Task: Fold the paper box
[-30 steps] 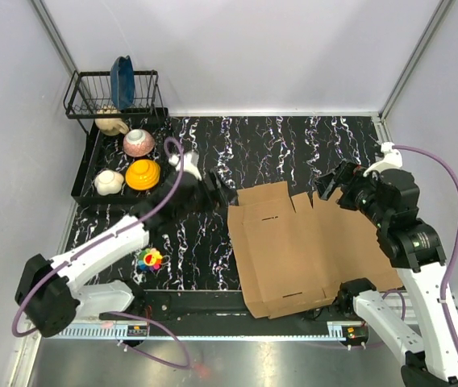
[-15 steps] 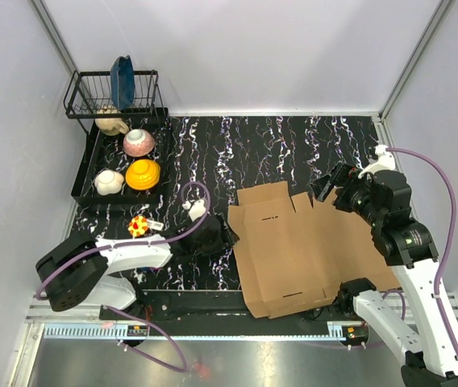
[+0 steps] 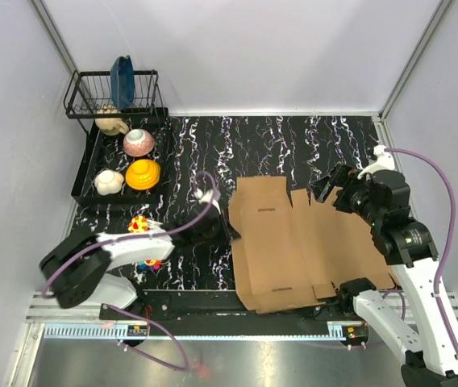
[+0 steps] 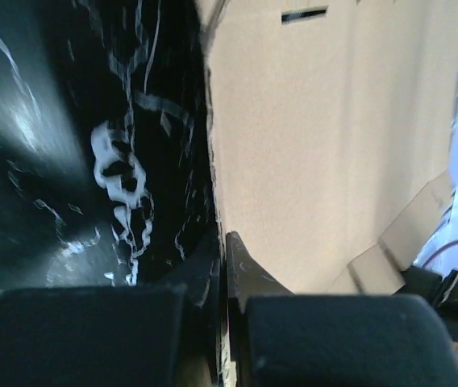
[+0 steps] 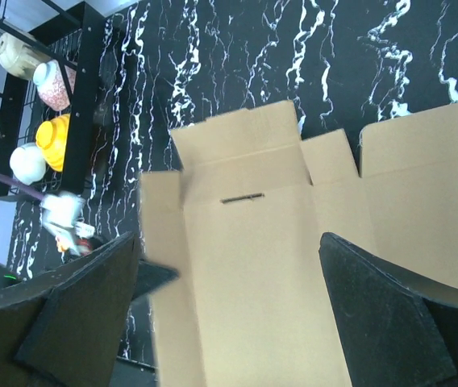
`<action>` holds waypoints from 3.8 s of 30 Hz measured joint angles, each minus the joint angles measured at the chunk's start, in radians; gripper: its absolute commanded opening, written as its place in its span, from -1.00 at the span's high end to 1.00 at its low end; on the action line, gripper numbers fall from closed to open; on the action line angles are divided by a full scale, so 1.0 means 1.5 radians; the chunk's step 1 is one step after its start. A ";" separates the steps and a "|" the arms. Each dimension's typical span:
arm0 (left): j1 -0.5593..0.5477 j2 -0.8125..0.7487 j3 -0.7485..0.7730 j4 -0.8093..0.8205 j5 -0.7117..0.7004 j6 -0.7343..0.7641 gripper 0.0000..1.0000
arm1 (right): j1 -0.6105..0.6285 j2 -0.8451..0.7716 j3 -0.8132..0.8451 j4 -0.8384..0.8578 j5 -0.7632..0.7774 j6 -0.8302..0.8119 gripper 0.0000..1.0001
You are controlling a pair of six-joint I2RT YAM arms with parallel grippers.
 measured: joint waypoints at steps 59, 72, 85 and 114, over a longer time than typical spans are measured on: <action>0.270 -0.018 0.766 0.276 0.793 -0.186 0.89 | 0.056 0.011 0.341 -0.060 0.329 -0.138 -0.99; 0.337 -0.079 0.622 0.163 0.810 -0.005 0.85 | 0.056 -0.008 0.352 -0.076 0.347 -0.143 -0.99; 0.409 0.333 0.779 -0.201 0.775 0.180 0.22 | 0.062 -0.042 0.343 -0.075 0.321 -0.149 -0.99; 0.143 -0.263 0.246 -0.327 -0.311 0.010 -0.98 | 0.065 0.027 0.132 0.001 0.198 -0.077 -0.96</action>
